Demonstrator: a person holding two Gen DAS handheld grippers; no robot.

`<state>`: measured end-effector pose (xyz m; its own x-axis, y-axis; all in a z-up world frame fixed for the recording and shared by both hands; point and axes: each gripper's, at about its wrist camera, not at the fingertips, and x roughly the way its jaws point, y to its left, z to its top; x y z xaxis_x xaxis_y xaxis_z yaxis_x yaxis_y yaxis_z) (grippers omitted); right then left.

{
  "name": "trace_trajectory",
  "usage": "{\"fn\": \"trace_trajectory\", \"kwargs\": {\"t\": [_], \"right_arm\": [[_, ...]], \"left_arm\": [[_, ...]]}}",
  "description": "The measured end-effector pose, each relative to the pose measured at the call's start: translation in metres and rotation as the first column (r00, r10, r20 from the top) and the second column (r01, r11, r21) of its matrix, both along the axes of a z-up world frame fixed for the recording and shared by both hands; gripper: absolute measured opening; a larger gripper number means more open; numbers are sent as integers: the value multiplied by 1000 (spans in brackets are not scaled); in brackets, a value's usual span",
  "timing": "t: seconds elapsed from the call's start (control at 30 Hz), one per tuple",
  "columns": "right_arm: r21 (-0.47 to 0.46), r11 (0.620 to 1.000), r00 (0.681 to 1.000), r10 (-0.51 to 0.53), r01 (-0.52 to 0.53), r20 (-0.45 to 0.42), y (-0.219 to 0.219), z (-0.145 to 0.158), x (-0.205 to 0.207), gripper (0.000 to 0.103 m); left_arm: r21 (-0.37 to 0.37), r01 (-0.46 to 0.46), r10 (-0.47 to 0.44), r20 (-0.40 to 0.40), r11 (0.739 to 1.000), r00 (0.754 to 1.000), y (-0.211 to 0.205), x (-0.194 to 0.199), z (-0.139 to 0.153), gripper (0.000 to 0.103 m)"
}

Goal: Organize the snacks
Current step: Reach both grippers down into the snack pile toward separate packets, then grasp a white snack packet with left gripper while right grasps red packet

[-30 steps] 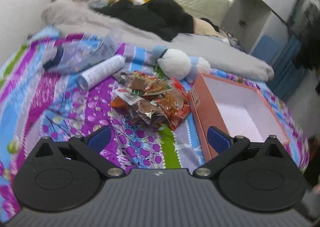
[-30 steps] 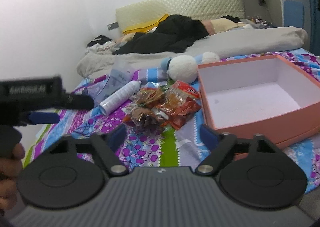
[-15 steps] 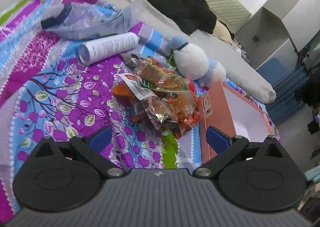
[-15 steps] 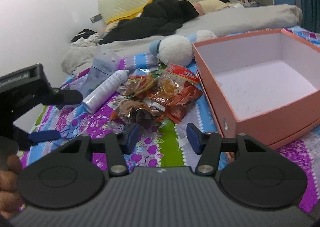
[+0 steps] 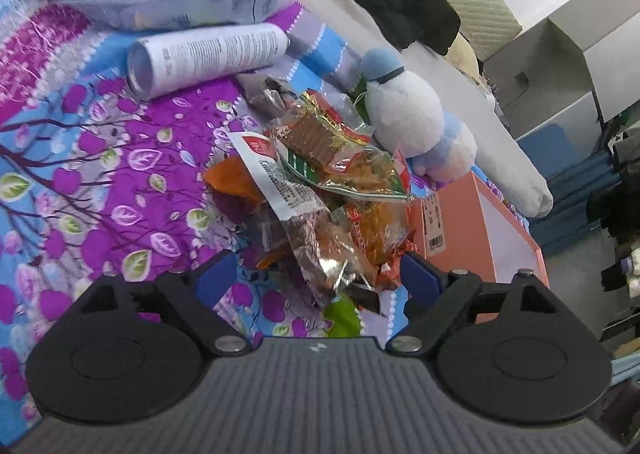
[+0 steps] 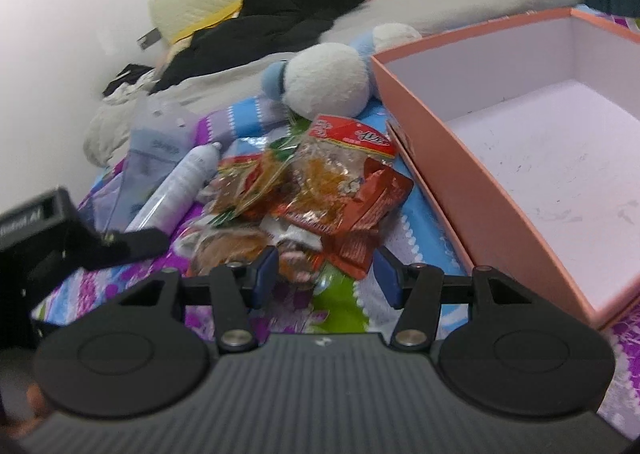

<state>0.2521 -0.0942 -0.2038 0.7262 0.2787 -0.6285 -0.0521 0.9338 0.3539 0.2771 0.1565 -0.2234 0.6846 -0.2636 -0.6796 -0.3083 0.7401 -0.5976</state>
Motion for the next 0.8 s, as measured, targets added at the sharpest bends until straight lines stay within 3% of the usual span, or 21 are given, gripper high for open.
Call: {"fn": "trace_trajectory", "kwargs": {"t": [0.3, 0.5, 0.63, 0.73, 0.8], "right_arm": [[-37, 997, 996, -63, 61, -57, 9, -25, 48, 57], [-26, 996, 990, -87, 85, -114, 4, -47, 71, 57], [-16, 997, 990, -82, 81, -111, 2, -53, 80, 57], [-25, 998, 990, -66, 63, -123, 3, -59, 85, 56], [-24, 998, 991, -53, 50, -121, 3, -60, 86, 47]], "left_arm": [[-54, 4, -7, -46, 999, 999, 0, 39, -32, 70], [-87, 6, -11, -65, 996, 998, 2, 53, -46, 64], [-57, 19, -23, -72, 998, 997, -1, 58, -48, 63], [-31, 30, -33, -77, 999, 997, -4, 57, -47, 53], [-35, 41, -43, -72, 999, 996, -5, 54, -45, 44]]}}
